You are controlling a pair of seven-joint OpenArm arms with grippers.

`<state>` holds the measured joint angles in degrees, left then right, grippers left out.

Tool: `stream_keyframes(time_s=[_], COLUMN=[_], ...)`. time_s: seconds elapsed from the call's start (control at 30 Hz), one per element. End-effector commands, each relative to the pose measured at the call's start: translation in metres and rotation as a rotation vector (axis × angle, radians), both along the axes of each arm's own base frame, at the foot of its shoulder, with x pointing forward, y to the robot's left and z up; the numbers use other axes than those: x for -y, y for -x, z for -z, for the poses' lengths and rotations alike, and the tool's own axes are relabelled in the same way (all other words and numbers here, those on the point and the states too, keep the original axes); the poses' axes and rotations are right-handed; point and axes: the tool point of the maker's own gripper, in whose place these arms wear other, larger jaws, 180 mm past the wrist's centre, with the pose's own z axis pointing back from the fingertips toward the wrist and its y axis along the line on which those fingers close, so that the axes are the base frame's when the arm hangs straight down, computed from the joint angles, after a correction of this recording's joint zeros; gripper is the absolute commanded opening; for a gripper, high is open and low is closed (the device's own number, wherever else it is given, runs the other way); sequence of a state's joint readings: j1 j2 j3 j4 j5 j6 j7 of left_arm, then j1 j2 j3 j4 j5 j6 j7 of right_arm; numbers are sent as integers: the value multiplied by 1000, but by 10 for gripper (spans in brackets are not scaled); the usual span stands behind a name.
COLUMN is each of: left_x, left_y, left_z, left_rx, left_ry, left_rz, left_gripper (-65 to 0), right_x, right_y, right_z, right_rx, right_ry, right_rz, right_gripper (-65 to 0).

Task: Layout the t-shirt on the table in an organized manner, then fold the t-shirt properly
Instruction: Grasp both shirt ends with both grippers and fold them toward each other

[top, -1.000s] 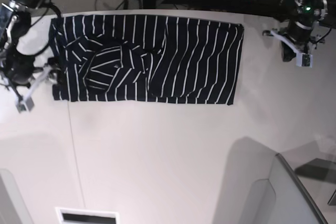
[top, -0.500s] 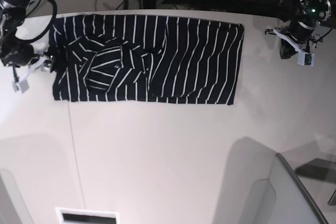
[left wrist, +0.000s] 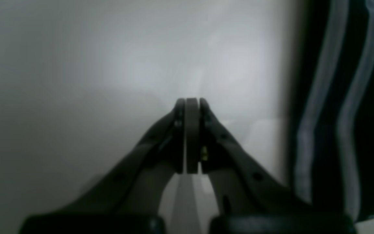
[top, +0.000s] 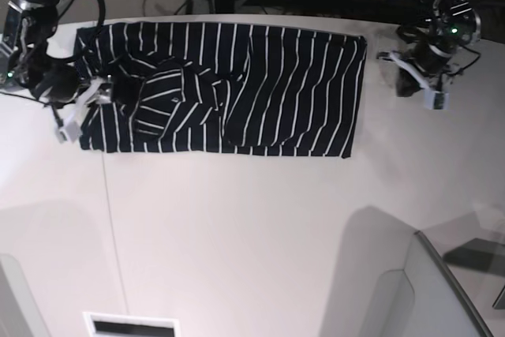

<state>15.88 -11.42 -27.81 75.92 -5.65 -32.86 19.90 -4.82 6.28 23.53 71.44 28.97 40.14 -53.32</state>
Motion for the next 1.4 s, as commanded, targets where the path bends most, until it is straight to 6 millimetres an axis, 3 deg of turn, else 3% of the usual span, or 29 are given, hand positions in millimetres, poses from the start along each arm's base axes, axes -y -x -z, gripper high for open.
stream_keyframes(time_s=[0.0,0.17,0.27,0.33,0.47,0.63,0.73,0.9,1.1,1.37], left_x=[1,39,52,54,57,60,84,128,176,226], left_y=[-15,-28,-27,-28,-18,-18,-16,-12,-14,-33], left_z=[-12,-7,2,11,30,32,35,39,38,25], left_rx=[53,58,38,17,-35,-40,-51,-64,-62,-26], left_ry=[-5,40,68,85,119,128,146,195,255,292], left_rz=[18,96,106,100,72,74,130,205,275,391], left_gripper=[-650,-650,-650,-650,-650,-650,-650,-650,-650,-650], right_x=[-7,-25,-28,-28,-27,-25,-18,0,4,-35], right_y=[15,14,13,12,4,-7,-14,-27,-37,-44], right_z=[7,6,6,6,2,-3,-8,-30,-72,-98], right_rx=[-63,-64,-60,-58,-41,-20,-1,49,124,82], right_ry=[19,-7,-15,-16,-14,-6,14,89,203,205], right_rz=[-47,-67,-63,-62,-61,-65,-65,-91,-162,-98], right_gripper=[-87,-87,-89,-125,-267,-485,-650,-644,-644,-644])
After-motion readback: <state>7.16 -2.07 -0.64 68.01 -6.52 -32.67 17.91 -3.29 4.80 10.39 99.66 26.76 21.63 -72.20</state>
